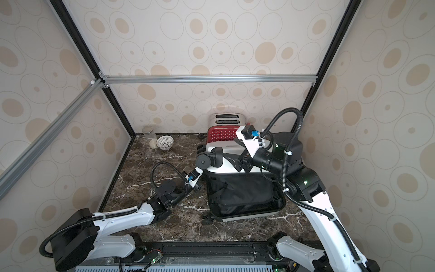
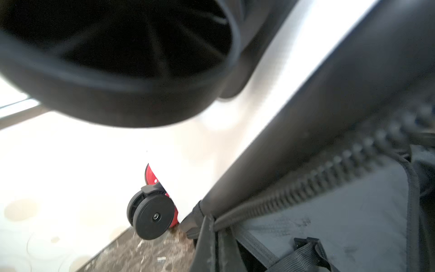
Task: Open the suitcase zippers
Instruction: Open the suitcase at the center of the board.
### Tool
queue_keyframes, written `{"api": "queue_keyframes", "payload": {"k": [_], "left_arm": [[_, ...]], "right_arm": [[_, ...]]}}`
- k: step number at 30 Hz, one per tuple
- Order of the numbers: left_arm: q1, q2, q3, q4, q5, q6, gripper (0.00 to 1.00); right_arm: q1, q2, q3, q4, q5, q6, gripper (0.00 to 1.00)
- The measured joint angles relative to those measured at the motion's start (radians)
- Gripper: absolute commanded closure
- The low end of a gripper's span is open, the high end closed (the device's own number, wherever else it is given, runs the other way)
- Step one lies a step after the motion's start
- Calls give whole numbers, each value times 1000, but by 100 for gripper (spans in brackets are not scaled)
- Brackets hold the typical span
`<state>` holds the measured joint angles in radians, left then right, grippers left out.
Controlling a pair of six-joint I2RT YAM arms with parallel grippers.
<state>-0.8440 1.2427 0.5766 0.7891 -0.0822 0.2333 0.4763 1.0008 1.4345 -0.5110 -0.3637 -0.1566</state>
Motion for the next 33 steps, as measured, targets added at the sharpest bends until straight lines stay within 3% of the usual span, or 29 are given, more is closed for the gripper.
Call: {"api": "queue_keyframes", "payload": {"k": [6,11,18,23,24,26,28,29,30,33], "left_arm": [[104,-12,235,-357,8,-110,100],[262,24,417,-595,55,-154,100],[485,270,760,-823,138,-185,100],[558,481,956,-942,175,-179,100],[559,509,981,-958,182,-174,95],[556,562,1056,-1002,195,-159,43],[556,600,1125,-1018,202,-156,8],[555,604,1140,-1018,205,-156,2],[554,593,1136,-1012,209,-157,2],[554,494,1027,-951,202,-173,1]], "right_arm": [[-30,-69,-50,-15,326,50,18],[-74,-60,-55,-27,471,110,18],[-189,37,-126,-12,434,235,21],[-215,130,-240,29,361,295,21],[-218,144,-257,37,350,304,21],[-225,161,-279,55,326,319,20],[-241,171,-290,79,305,332,17],[-254,175,-294,98,296,336,13],[-272,178,-301,119,288,343,3],[-341,178,-339,194,286,354,0]]}}
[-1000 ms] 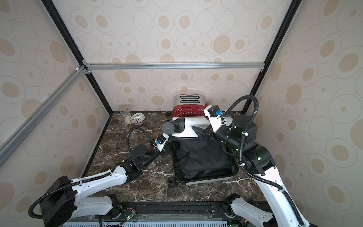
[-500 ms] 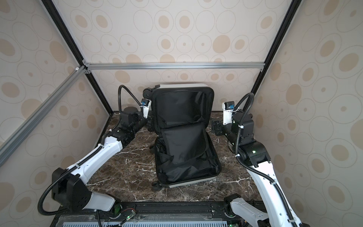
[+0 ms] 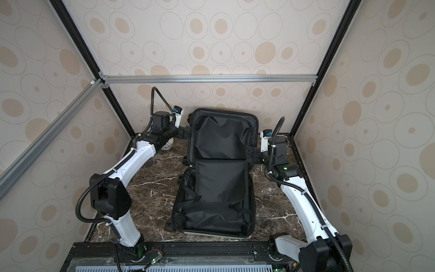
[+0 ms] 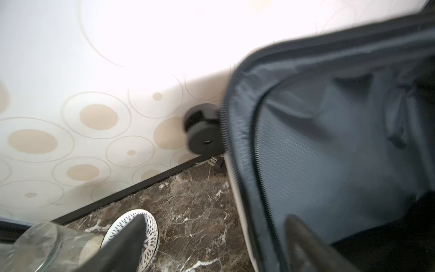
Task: Open the suitcase zippers
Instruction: Open the suitcase at the center of the board, then reset both arms
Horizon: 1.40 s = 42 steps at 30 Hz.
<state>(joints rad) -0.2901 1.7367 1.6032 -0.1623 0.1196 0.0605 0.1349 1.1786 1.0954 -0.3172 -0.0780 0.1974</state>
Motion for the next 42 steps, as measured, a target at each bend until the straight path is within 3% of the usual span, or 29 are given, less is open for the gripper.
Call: {"api": "queue_keyframes", "payload": {"k": [9,14,20,24,27,29,31,34,42], "left_arm": [[31,-465,-638,353,-210,-97,1],[99,-499,-942,548,-319,-176,1],[108,-512,-1300,830,-437,-191,1],[119,-493,-1381,993,-475,-170,1],[130,-427,-1439,1244,-484,-126,2],[160,-313,-1525,1466,-478,-116,1],[184,-203,-1582,1555,-459,-106,1],[196,-121,-1592,1608,-445,-97,1],[222,-161,-1385,1565,-412,-100,2]], "right_arm": [[-177,-2,-233,181,95,15,0],[-187,20,-400,323,174,0,0],[-187,135,-572,618,245,-24,0],[-186,200,-577,692,252,-31,0],[-179,228,-643,874,261,-40,0],[-164,240,-701,943,261,-56,0],[-147,252,-748,1014,258,-74,0],[-125,341,-791,1188,253,-107,0],[-106,361,-715,1159,251,-148,0]]}}
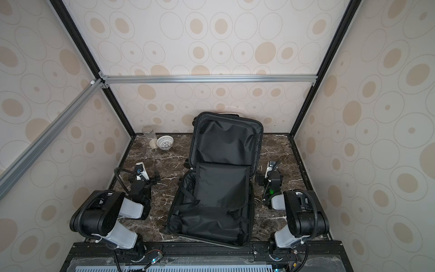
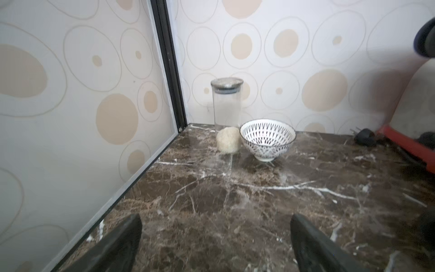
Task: Open the suitcase zippers
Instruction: Reset both arms
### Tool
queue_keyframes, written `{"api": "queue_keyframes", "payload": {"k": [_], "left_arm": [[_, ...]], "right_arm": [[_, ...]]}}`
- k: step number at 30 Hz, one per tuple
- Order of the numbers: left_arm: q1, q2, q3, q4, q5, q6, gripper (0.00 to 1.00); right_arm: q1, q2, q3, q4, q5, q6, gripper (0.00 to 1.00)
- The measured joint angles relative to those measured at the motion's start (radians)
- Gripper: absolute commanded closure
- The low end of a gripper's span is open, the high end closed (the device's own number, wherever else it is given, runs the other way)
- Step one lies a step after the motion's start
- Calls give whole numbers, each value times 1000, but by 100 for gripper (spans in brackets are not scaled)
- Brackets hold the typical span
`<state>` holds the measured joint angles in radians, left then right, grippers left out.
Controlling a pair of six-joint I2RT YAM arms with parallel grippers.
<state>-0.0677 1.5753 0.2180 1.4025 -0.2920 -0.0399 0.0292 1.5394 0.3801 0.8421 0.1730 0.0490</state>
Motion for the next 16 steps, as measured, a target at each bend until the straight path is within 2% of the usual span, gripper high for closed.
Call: {"api": "queue_keyframes", "payload": {"k": [16], "left_arm": [[5,1,-5,-43,14,0,1]], "right_arm": [[4,0,3,-8,0,-10,0]]}}
